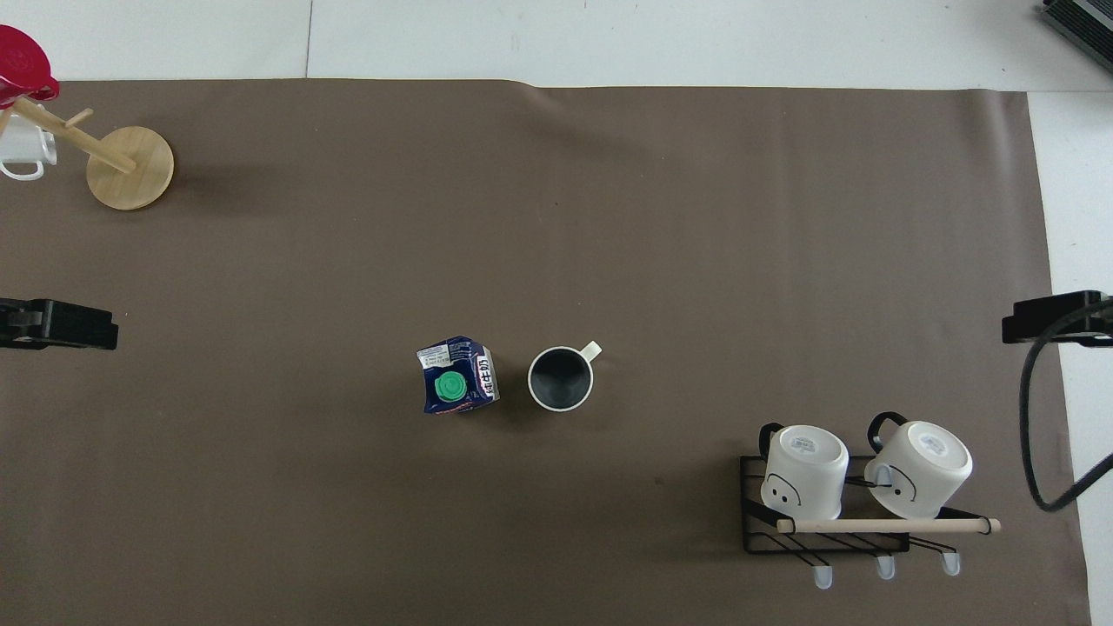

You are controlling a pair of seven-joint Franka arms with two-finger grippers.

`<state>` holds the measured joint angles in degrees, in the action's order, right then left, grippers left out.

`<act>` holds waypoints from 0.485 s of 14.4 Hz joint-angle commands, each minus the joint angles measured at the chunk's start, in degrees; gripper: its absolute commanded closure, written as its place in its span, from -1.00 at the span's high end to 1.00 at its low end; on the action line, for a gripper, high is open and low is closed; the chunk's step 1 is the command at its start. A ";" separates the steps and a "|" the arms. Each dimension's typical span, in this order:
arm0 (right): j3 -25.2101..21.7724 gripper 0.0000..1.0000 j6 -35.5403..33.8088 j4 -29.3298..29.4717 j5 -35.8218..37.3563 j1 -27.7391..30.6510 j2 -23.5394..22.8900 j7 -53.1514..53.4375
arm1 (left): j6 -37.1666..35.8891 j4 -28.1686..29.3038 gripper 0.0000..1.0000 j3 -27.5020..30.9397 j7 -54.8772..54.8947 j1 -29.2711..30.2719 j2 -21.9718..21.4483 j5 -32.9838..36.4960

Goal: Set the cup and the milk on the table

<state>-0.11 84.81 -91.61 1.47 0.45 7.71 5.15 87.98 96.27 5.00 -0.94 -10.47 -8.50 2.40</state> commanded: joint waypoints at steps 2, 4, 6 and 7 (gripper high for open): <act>-0.25 1.00 -0.88 -0.15 -0.59 0.08 0.38 -1.11 | -1.67 -0.82 1.00 -3.41 0.85 2.29 0.33 -2.39; -0.25 1.00 -0.88 -0.15 -0.59 0.08 0.38 -1.11 | -2.11 -0.82 1.00 -6.57 0.85 4.57 0.24 -3.02; -0.25 1.00 -0.88 -0.15 -0.59 0.08 0.38 -1.11 | -2.38 -0.82 1.00 -6.84 0.76 4.66 0.16 -3.02; -0.25 1.00 -0.88 -0.15 -0.59 0.08 0.38 -1.11 | -2.38 -0.82 1.00 -6.76 0.76 4.58 0.16 -3.02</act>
<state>-0.11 84.81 -91.61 1.47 0.45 7.71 5.15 86.97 96.27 -0.79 -0.94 -7.72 -8.47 0.42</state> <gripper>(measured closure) 0.000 0.000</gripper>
